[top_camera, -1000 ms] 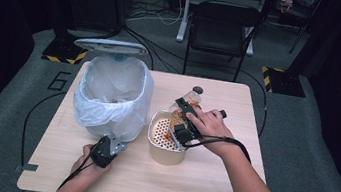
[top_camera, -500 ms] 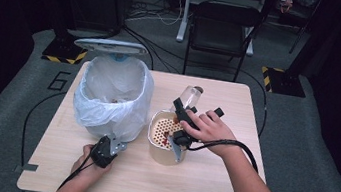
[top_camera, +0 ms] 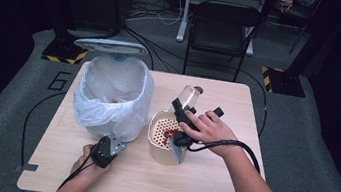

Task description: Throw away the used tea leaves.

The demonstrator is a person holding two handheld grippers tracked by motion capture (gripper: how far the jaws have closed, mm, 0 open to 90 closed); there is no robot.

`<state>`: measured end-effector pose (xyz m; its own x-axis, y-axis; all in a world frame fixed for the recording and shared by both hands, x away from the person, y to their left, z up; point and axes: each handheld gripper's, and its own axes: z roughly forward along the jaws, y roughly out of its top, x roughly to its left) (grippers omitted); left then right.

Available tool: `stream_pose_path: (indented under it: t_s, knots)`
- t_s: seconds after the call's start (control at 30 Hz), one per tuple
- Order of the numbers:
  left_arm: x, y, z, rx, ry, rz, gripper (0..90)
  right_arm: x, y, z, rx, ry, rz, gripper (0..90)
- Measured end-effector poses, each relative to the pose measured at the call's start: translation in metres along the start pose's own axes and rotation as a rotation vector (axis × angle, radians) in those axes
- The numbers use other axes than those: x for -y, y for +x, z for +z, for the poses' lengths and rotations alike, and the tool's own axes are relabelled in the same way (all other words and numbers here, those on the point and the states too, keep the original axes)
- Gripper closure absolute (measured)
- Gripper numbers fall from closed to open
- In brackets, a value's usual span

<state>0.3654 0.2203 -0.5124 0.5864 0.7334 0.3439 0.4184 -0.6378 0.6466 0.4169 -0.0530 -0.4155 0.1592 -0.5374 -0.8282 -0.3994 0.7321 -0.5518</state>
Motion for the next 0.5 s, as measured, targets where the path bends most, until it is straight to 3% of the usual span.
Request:
stream_pose_path:
  t_s: [0.1, 0.13, 0.2, 0.27, 0.4, 0.5]
  knots:
    - [0.0000, 0.0000, 0.0000, 0.000, -0.001, -0.001, 89.8, -0.0001, -0.0010, -0.0003, 0.005, -0.009, 0.012, 38.4]
    - [0.0000, 0.0001, 0.0001, 0.001, -0.002, -0.002, 89.8, 0.0010, -0.0037, 0.0009, 0.005, -0.026, -0.022, 38.4]
    - [0.0000, 0.0000, 0.0001, 0.000, -0.001, -0.001, 89.8, 0.0016, -0.0050, 0.0010, -0.004, -0.025, -0.037, 38.4]
    - [0.0000, -0.0002, 0.0000, -0.001, -0.001, -0.001, 89.8, 0.0011, -0.0047, 0.0012, 0.006, -0.031, -0.002, 38.4]
    - [0.0000, -0.0003, 0.0000, -0.002, 0.000, 0.000, 89.8, 0.0016, -0.0069, 0.0009, -0.009, -0.031, -0.043, 38.3]
    - [0.0000, -0.0003, 0.0001, -0.001, -0.002, 0.000, 89.8, 0.0011, -0.0069, 0.0009, 0.002, -0.035, -0.028, 38.3]
